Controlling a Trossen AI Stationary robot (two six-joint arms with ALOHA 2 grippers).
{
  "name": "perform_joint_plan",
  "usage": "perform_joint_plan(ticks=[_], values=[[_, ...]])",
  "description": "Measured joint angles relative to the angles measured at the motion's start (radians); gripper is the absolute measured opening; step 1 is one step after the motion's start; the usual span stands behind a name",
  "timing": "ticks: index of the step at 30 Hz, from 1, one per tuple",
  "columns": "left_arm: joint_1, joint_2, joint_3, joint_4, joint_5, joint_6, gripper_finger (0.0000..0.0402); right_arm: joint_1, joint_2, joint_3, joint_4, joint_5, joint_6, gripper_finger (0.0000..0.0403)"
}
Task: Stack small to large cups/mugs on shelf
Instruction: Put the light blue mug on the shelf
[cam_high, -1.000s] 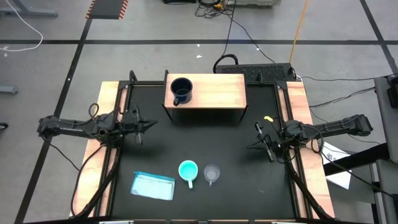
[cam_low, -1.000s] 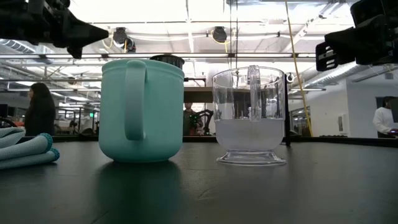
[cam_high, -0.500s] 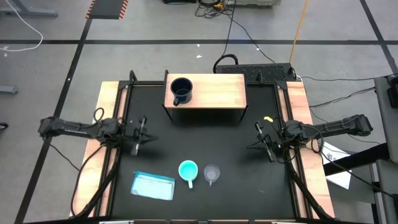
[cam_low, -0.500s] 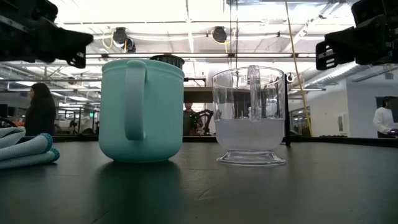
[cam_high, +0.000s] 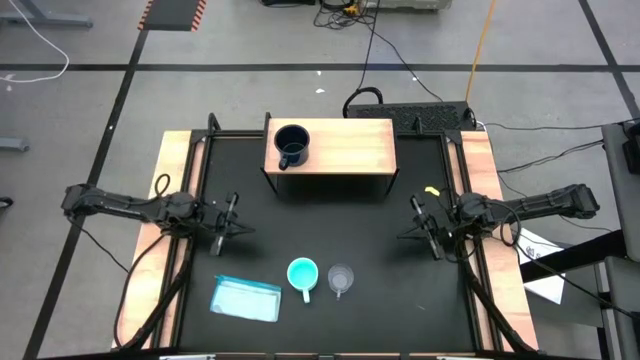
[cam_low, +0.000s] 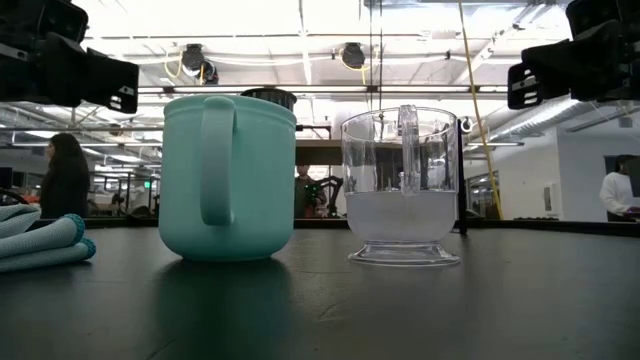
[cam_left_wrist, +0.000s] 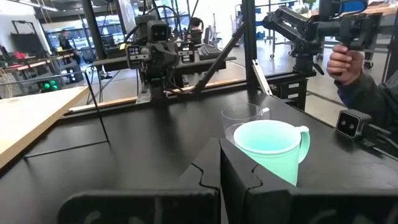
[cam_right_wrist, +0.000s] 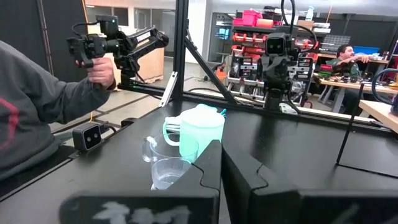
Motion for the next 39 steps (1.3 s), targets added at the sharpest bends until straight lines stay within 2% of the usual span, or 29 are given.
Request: perform_joint_plan(ticks=[6, 10, 14, 19, 27, 34, 39], values=[[0.000, 0.000, 0.000, 0.006, 0.001, -0.018, 0.0000, 0.000, 0.000, 0.000, 0.000, 0.000, 0.000, 0.0000], [0.000, 0.005, 0.000, 0.016, 0.010, -0.094, 0.0000, 0.000, 0.000, 0.000, 0.000, 0.000, 0.000, 0.0000], [-0.010, 0.048, 0.000, 0.069, 0.009, -0.190, 0.0000, 0.000, 0.000, 0.000, 0.000, 0.000, 0.000, 0.0000], [-0.070, 0.139, 0.020, 0.122, -0.035, -0.203, 0.0000, 0.000, 0.000, 0.000, 0.000, 0.000, 0.000, 0.0000], [-0.206, 0.393, 0.184, 0.091, -0.187, -0.184, 0.0000, 0.000, 0.000, 0.000, 0.000, 0.000, 0.007, 0.0000], [-0.269, 0.632, 0.387, -0.099, -0.318, -0.203, 0.0000, 0.000, 0.000, 0.000, 0.000, 0.000, 0.022, 0.0000], [-0.281, 0.760, 0.520, -0.219, -0.331, -0.203, 0.0000, 0.000, 0.000, 0.000, 0.000, 0.000, 0.034, 0.0000]])
